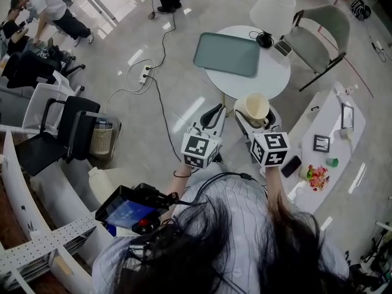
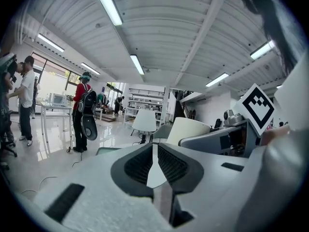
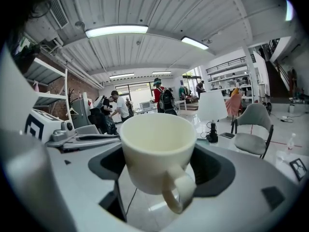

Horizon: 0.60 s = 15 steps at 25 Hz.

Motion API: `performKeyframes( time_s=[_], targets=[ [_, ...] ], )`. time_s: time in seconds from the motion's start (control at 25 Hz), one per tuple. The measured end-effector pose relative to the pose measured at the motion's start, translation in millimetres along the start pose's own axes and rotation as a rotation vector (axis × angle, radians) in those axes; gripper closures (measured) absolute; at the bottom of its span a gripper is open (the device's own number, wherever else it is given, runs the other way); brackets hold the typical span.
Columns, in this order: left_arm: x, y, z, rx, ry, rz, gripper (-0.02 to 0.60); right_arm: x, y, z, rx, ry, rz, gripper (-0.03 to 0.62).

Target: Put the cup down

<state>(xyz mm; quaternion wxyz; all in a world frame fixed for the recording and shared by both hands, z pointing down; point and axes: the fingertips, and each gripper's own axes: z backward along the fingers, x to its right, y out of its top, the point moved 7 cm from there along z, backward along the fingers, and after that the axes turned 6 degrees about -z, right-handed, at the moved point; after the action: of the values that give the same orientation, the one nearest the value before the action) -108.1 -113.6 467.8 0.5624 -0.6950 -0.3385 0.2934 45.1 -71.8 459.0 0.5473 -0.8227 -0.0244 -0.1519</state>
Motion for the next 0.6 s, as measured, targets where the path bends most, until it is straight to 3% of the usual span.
performKeyframes(
  time_s=[0.6],
  targets=[
    [-6.3,-14.8,-12.6,-0.030,-0.007,0.045,0.543,8.1,-4.0,-9.4,-0.017,-0.018,-0.012,0.169]
  ],
)
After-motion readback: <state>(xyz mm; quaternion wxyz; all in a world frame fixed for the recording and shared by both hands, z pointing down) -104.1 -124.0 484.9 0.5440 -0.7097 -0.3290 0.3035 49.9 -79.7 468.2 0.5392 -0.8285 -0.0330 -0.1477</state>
